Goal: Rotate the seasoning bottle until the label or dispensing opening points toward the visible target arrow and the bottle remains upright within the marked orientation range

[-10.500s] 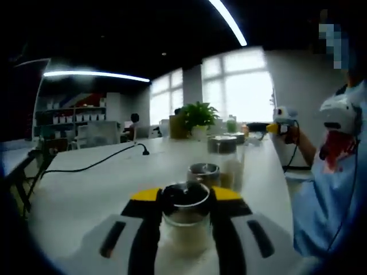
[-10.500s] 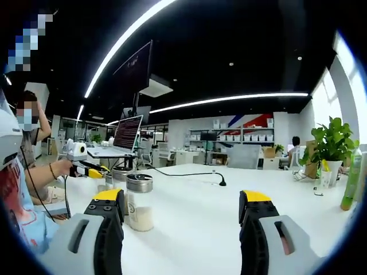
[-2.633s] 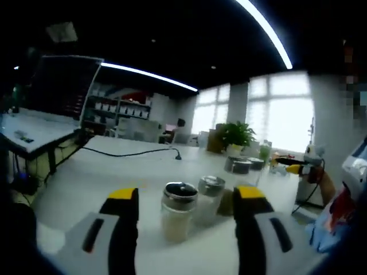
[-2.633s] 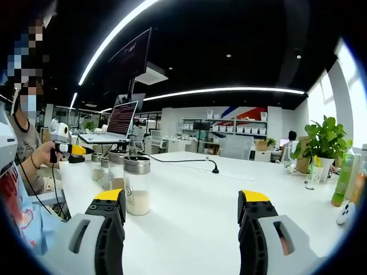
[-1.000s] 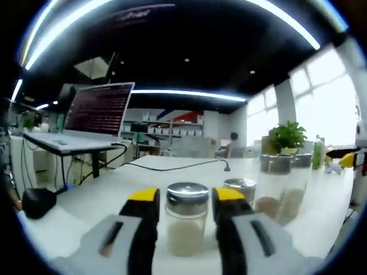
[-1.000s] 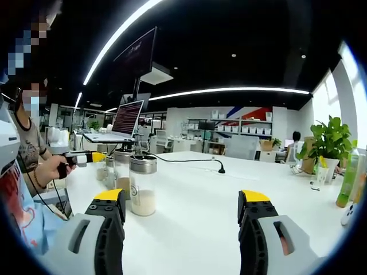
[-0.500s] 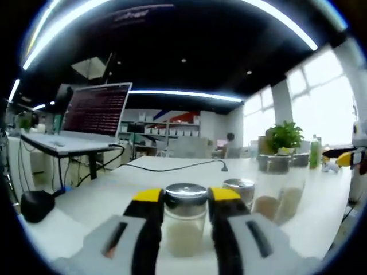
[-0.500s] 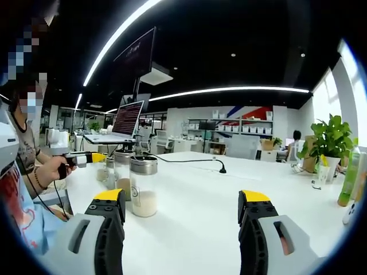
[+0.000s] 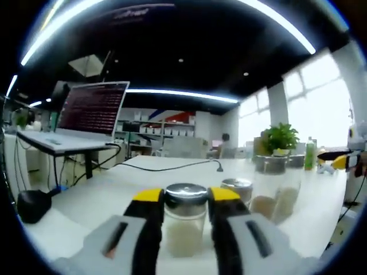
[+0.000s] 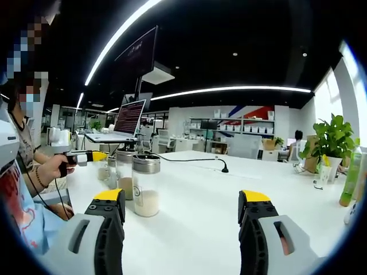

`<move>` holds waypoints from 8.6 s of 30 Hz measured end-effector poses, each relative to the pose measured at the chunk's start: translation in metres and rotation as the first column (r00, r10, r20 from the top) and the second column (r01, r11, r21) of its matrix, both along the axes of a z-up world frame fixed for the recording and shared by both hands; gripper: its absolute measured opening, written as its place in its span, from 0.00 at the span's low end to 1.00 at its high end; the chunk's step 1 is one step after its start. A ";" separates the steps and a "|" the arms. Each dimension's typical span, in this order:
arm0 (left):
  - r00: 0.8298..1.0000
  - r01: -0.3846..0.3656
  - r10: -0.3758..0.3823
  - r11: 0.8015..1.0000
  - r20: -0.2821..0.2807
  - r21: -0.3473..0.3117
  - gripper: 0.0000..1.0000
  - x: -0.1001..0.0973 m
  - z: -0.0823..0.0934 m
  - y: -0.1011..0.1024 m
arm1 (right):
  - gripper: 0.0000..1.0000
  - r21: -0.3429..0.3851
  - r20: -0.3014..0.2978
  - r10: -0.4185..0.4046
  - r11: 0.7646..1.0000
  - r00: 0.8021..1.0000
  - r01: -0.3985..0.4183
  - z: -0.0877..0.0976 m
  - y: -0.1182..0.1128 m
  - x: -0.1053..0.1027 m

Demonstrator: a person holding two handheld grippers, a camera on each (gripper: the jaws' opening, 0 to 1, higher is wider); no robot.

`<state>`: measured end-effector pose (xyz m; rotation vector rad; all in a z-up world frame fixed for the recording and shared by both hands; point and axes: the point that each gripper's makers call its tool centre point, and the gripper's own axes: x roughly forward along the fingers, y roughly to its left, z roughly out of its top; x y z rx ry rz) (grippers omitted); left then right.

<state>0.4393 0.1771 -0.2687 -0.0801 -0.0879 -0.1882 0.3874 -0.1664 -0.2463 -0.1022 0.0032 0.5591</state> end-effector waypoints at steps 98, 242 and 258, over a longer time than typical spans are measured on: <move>0.684 0.727 -0.725 0.671 -0.079 0.142 0.31 0.008 -0.004 -0.006 | 0.83 0.030 -0.028 0.032 0.999 0.999 -0.032 -0.007 0.013 0.003; 0.961 0.266 -0.272 0.958 0.051 0.109 0.32 0.008 0.003 -0.005 | 0.81 0.035 -0.016 -0.002 0.999 1.000 0.003 0.001 0.000 0.000; 0.886 0.455 -0.462 0.881 0.033 0.130 0.32 0.012 0.003 -0.013 | 0.81 0.035 -0.021 0.003 0.999 1.000 -0.002 0.000 0.001 0.003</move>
